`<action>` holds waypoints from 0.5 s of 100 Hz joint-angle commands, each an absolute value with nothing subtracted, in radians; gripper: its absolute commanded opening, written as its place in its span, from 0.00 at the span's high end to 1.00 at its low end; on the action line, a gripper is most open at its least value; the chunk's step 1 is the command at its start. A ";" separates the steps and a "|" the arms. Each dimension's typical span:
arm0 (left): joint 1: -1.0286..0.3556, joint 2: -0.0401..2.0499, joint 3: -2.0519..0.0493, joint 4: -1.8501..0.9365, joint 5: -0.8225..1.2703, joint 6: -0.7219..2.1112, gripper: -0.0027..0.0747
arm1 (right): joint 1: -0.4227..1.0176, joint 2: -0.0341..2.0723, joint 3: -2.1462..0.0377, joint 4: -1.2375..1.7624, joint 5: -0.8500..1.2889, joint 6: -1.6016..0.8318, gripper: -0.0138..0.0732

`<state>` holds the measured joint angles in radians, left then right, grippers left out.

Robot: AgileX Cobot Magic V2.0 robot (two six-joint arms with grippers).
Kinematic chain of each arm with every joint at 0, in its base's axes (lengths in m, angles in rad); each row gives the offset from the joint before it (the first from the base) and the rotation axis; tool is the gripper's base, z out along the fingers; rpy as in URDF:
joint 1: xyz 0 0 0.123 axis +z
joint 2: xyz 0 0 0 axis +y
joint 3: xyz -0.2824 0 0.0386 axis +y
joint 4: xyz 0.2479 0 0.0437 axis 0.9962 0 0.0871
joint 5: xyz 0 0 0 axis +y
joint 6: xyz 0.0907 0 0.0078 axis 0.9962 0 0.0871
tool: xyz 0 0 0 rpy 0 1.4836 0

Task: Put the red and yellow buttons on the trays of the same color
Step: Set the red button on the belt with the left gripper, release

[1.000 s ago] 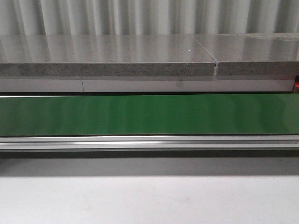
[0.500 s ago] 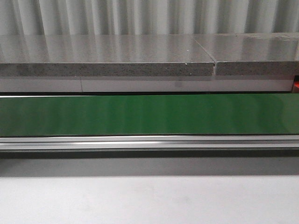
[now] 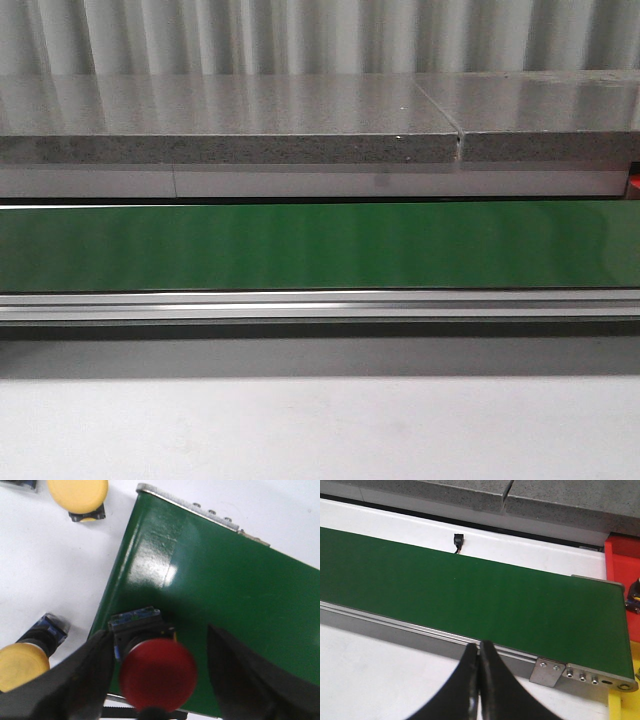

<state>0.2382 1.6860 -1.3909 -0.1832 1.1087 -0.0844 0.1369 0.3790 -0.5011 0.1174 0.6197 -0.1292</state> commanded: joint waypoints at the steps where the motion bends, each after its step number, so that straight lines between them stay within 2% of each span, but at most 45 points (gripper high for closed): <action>1: 0.230 1.646 -1.428 -0.216 1.063 -0.084 0.35 | 0.139 0.384 -0.526 0.118 0.542 -0.141 0.92; 32: 0.247 1.646 -1.530 -0.252 1.040 -0.111 0.36 | 0.139 0.384 -0.526 0.118 0.542 -0.141 0.92; 50: 0.289 1.669 -1.534 -0.250 1.026 -0.146 0.41 | 0.139 0.384 -0.526 0.118 0.542 -0.141 0.92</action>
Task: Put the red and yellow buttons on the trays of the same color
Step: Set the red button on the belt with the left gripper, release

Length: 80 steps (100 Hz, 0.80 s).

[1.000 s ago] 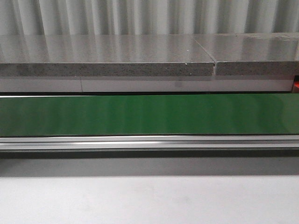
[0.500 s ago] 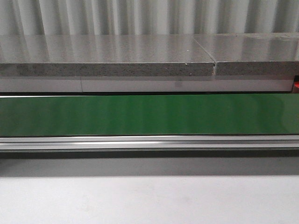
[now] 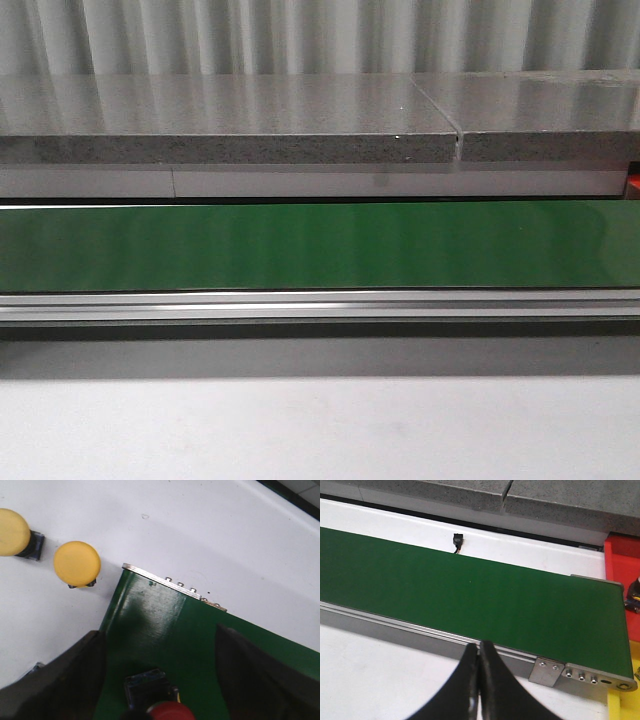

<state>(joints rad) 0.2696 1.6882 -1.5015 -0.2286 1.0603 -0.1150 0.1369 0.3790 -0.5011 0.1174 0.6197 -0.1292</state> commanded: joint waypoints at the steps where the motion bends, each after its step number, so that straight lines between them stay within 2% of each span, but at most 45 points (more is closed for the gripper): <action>1: 0.292 1.671 -1.534 -0.250 1.023 -0.146 0.42 | 0.139 0.384 -0.526 0.118 0.542 -0.141 0.92; 35: 0.355 1.831 -1.615 -0.238 1.037 -0.284 0.42 | 0.139 0.384 -0.526 0.118 0.542 -0.141 0.92; 80: 0.357 1.993 -1.715 -0.236 1.093 -0.378 0.42 | 0.139 0.384 -0.526 0.118 0.543 -0.141 0.92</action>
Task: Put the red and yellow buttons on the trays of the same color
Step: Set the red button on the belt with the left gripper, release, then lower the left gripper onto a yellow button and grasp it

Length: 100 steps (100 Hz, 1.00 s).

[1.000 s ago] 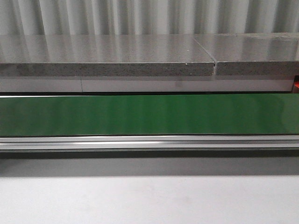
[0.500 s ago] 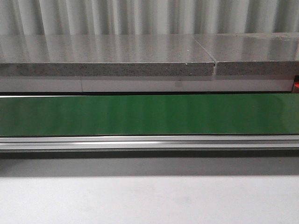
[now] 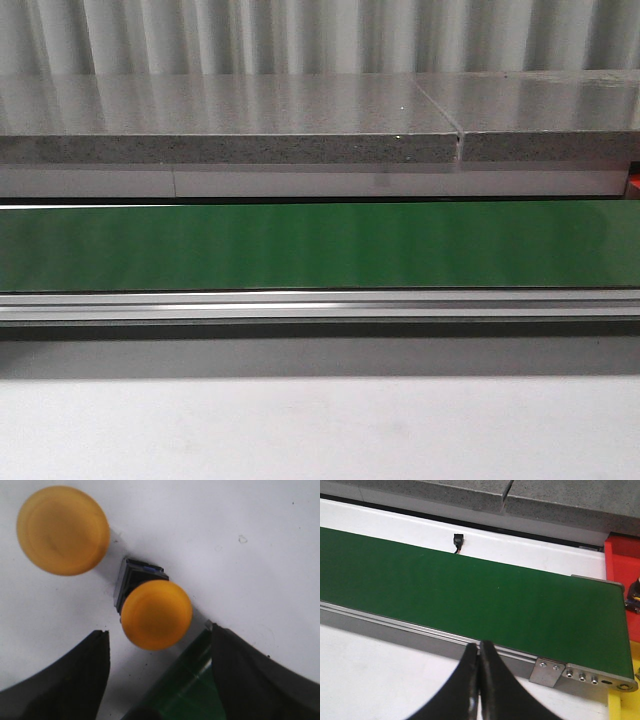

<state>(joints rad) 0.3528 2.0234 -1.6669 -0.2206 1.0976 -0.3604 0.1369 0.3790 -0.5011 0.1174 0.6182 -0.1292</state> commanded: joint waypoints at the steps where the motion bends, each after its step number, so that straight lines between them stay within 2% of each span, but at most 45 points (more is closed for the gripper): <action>1: 0.357 1.995 -1.720 -0.236 1.093 -0.379 0.42 | 0.139 0.384 -0.526 0.118 0.543 -0.141 0.92; 42: 0.357 2.057 -1.725 -0.232 1.076 -0.383 0.42 | 0.139 0.384 -0.526 0.118 0.543 -0.141 0.92; 49: 0.357 2.057 -1.725 -0.232 1.071 -0.383 0.46 | 0.139 0.384 -0.526 0.118 0.543 -0.141 0.92; 78: 0.357 2.057 -1.725 -0.232 1.072 -0.372 0.72 | 0.139 0.384 -0.526 0.118 0.543 -0.141 0.92; 100: 0.355 1.996 -1.725 -0.225 1.093 -0.284 0.75 | 0.139 0.384 -0.526 0.118 0.543 -0.141 0.92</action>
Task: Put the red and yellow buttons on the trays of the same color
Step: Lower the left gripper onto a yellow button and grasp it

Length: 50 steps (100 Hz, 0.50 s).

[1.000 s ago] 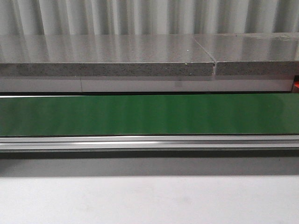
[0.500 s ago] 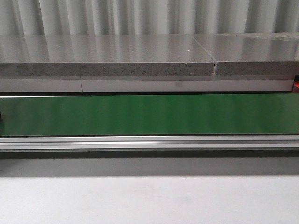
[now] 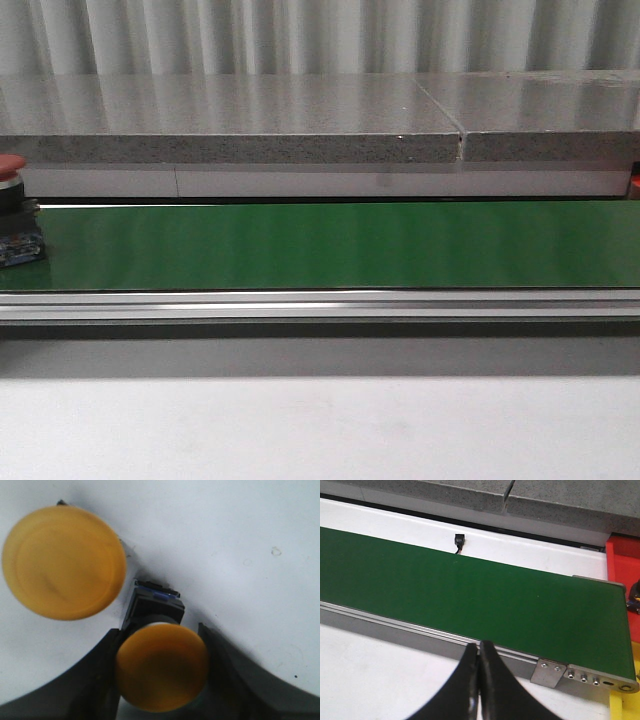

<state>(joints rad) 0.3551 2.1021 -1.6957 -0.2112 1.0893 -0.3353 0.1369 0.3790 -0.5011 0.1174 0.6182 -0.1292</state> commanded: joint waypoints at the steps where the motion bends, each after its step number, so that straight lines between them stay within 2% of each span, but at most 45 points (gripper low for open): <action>1: 0.355 1.992 -1.725 -0.222 1.095 -0.272 0.75 | 0.139 0.384 -0.526 0.118 0.543 -0.141 0.92; 50: 0.341 1.721 -1.701 -0.139 1.199 -0.055 0.75 | 0.139 0.384 -0.526 0.118 0.543 -0.141 0.92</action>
